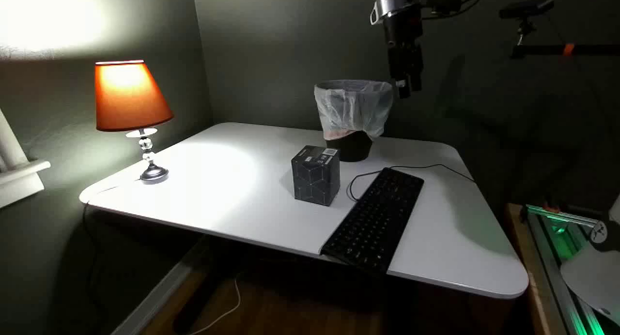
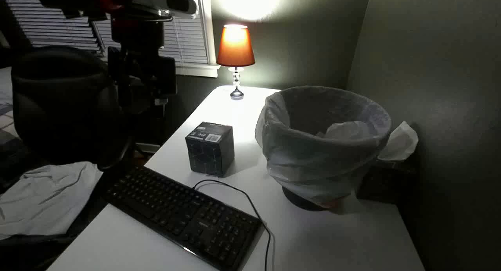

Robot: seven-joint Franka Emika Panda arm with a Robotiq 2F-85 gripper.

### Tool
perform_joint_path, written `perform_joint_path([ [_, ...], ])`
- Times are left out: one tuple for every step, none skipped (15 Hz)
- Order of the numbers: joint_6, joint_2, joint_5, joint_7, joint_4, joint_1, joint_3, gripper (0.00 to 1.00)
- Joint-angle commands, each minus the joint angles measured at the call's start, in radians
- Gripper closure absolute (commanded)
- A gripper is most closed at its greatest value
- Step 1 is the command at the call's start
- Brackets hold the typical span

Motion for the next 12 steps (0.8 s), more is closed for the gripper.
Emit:
perform_joint_path([
  [-0.002, 0.001, 0.0, -0.001, 0.001, -0.002, 0.002, 0.0],
  [-0.002, 0.001, 0.0, -0.001, 0.001, -0.002, 0.002, 0.0],
  [-0.002, 0.001, 0.0, -0.001, 0.001, -0.002, 0.002, 0.0],
  [-0.002, 0.001, 0.0, -0.001, 0.001, -0.002, 0.002, 0.0],
  [0.048, 0.007, -0.006, 0.036, -0.016, -0.006, 0.004, 0.0],
  [0.087, 0.036, -0.008, 0.056, -0.01, -0.011, 0.001, 0.0],
  [0.163, 0.054, -0.025, 0.055, -0.009, -0.013, -0.001, 0.0],
  [0.228, 0.062, -0.04, 0.049, -0.014, -0.015, -0.001, 0.0],
  [0.265, 0.082, -0.054, 0.024, -0.014, -0.013, 0.0, 0.0],
  [0.311, 0.103, -0.067, 0.007, -0.016, -0.016, -0.002, 0.0],
  [0.338, 0.124, -0.068, -0.012, -0.014, -0.016, -0.005, 0.0],
  [0.356, 0.15, -0.062, -0.041, -0.01, -0.017, -0.008, 0.0],
])
